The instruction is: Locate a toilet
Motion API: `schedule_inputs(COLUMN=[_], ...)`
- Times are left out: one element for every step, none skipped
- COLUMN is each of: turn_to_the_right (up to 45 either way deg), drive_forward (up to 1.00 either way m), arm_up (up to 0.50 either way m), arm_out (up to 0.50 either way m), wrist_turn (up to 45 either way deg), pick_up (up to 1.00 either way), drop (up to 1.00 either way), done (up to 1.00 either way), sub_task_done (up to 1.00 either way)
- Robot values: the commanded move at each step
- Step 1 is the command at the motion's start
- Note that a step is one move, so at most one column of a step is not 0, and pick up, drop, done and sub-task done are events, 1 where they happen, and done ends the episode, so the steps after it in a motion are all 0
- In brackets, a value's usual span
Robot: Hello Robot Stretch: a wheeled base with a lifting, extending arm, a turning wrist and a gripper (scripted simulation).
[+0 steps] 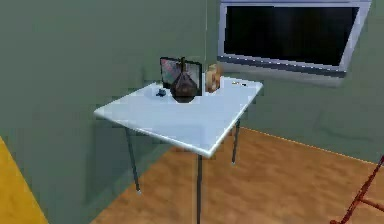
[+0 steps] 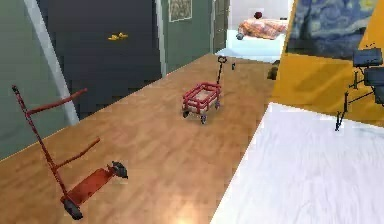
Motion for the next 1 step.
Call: schedule_inputs(turn_to_the_right=[45.0], drive_forward=[0.00], arm_up=[0.00], arm_out=[0.00], wrist_turn=[0.0], pick_up=[0.00], drop=[0.00], done=[0.00], sub_task_done=[0.00])
